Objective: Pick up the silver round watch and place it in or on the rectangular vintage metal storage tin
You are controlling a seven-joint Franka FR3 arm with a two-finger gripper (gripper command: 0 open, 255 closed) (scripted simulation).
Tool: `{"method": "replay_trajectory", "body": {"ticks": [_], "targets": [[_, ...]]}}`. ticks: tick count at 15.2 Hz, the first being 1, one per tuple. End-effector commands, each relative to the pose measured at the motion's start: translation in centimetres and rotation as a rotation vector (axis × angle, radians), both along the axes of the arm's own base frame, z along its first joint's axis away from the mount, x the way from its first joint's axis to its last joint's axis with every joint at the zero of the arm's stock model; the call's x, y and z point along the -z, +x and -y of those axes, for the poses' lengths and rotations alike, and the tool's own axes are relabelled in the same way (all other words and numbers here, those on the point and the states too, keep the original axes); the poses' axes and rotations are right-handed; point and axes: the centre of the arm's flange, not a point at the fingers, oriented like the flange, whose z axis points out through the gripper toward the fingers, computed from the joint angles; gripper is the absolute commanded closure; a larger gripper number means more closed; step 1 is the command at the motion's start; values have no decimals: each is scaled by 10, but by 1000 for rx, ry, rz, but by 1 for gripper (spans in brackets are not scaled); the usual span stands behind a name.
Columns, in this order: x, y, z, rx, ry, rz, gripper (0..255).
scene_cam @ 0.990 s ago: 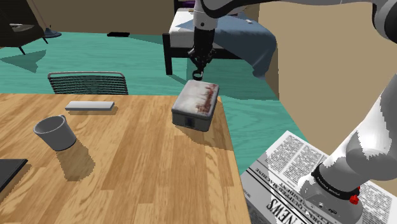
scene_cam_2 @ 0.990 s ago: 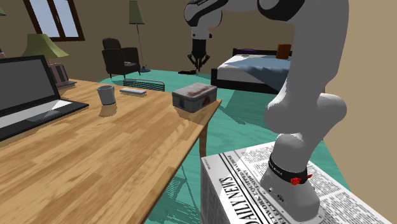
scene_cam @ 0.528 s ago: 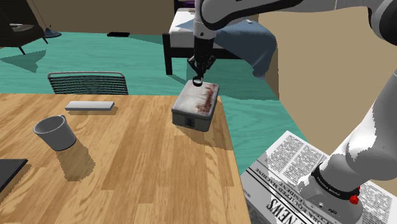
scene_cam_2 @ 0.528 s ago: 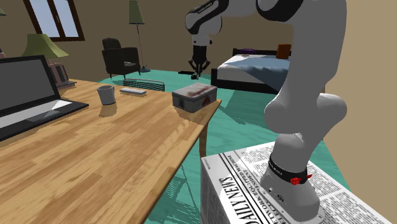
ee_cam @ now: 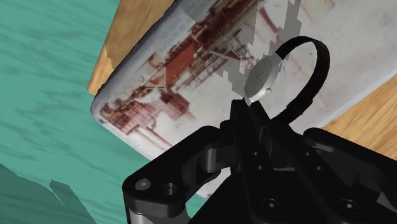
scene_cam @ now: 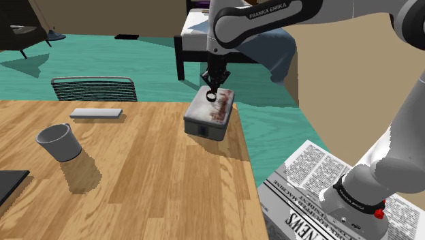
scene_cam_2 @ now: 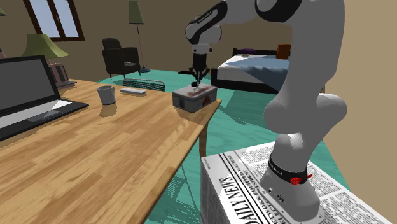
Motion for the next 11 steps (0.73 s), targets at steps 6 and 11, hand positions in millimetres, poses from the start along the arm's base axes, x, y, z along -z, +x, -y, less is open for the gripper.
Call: {"method": "replay_trajectory", "body": {"ticks": [6,11], "targets": [[5,0,0,0,0,0,255],[5,0,0,0,0,0,0]]}}
